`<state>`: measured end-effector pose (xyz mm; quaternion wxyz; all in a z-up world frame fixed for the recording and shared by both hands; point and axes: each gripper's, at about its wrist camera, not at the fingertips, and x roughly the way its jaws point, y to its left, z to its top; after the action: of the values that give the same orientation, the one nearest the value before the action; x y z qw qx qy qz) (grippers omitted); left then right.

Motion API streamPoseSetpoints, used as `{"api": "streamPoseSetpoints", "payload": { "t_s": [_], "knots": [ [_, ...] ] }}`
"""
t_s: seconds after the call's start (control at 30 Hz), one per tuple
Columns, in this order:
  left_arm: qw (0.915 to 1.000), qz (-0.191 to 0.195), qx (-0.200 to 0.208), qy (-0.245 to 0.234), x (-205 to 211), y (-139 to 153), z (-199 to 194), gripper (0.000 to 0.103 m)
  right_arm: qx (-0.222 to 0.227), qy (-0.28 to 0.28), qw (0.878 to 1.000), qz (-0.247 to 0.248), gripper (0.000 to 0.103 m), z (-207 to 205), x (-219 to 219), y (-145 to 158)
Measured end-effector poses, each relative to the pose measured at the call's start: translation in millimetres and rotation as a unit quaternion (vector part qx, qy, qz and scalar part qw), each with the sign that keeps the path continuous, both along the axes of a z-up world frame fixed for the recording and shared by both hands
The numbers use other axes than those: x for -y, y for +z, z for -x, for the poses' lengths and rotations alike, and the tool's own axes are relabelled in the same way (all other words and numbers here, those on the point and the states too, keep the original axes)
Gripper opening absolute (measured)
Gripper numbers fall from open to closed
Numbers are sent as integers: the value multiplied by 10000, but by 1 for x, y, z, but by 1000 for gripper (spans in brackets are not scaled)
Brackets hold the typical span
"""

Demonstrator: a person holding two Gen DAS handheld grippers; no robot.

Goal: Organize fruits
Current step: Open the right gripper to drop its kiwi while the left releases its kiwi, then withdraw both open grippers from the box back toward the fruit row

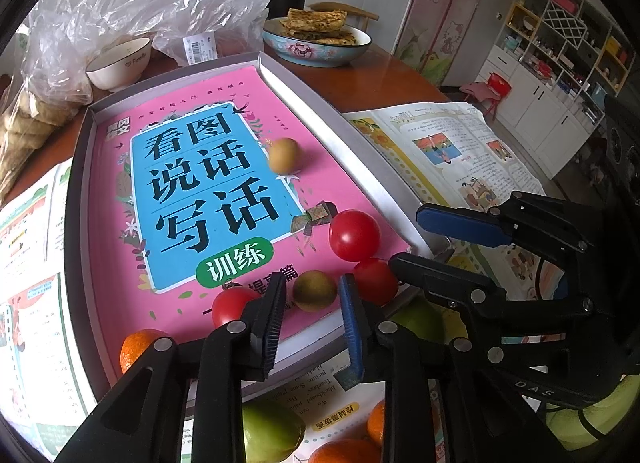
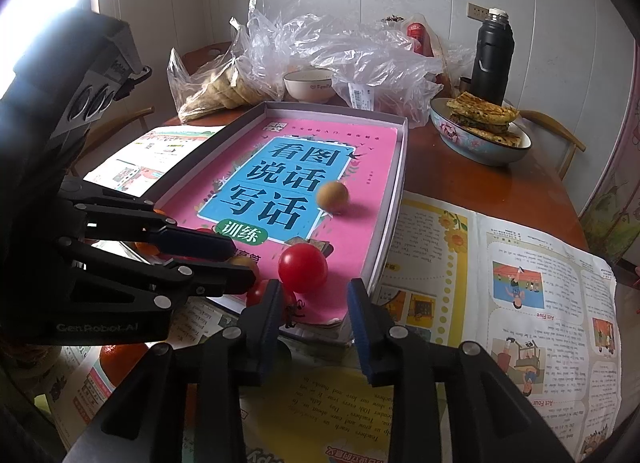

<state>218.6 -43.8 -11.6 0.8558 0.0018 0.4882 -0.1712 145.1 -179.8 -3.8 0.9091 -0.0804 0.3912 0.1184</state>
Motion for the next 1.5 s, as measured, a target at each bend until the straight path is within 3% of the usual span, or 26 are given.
{"api": "streamPoseSetpoints", "payload": {
  "t_s": [0.13,0.67,0.83,1.0,1.1,1.5],
  "knots": [
    [10000,13,13,28,-2,2,1,39,11,-6,10000,-1,34,1,1,1],
    [9998,39,87,154,-8,10,8,53,34,-25,10000,17,37,2,0,3],
    [9996,69,131,253,-15,14,10,59,152,-114,9998,40,49,5,1,9],
    [9992,104,175,356,-22,19,15,61,256,-171,9995,-6,50,8,2,15],
    [9988,109,249,404,-27,23,19,71,274,-184,9995,-7,52,10,2,17],
    [9962,221,456,714,-52,40,36,74,427,-197,9989,-29,60,20,-3,25]
  ]
}}
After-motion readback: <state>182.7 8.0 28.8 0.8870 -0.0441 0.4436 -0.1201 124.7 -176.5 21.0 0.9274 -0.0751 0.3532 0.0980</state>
